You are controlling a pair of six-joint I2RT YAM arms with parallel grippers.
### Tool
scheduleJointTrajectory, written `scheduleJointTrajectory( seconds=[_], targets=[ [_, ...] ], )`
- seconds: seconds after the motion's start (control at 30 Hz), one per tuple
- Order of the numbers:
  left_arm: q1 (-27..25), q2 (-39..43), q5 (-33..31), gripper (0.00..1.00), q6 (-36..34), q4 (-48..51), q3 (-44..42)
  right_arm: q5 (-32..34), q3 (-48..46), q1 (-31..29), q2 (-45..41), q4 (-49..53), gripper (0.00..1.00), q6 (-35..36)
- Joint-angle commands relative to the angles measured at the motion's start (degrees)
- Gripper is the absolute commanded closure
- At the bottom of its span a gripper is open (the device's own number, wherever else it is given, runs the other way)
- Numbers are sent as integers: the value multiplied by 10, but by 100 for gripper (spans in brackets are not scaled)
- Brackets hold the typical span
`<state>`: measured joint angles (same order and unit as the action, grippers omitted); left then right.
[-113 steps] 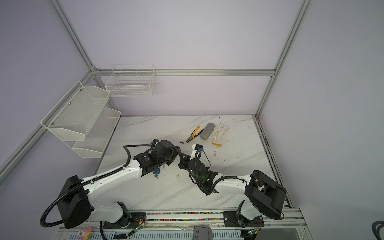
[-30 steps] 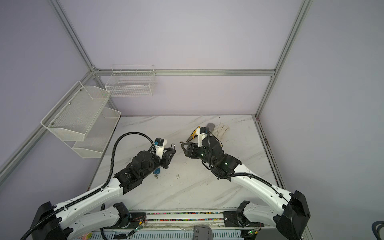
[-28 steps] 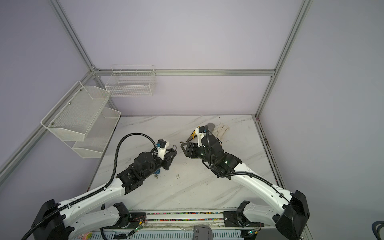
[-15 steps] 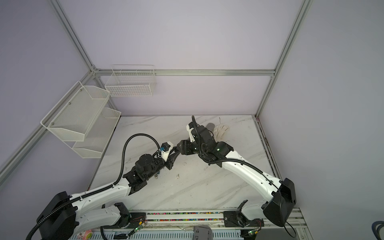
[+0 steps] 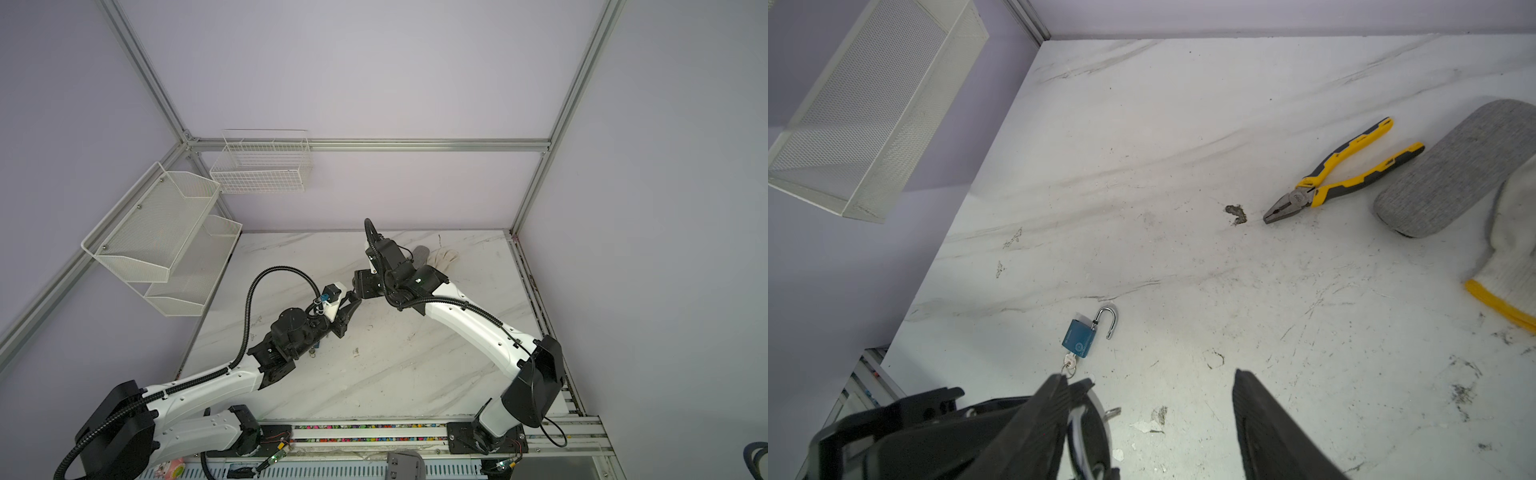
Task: Unlock with the key
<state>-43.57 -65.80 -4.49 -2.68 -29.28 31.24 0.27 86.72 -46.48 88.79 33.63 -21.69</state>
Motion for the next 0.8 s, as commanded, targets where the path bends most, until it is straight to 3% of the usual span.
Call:
scheduleJointTrajectory(
  seconds=[0.0, 0.77],
  targets=[
    [-3, -2, -12, 100, -16, -40, -16, 28, 25, -4, 4, 49, 35, 26],
    [-2, 21, -20, 100, -70, -34, -26, 80, 75, -1, 52, 127, 32, 75]
  ],
)
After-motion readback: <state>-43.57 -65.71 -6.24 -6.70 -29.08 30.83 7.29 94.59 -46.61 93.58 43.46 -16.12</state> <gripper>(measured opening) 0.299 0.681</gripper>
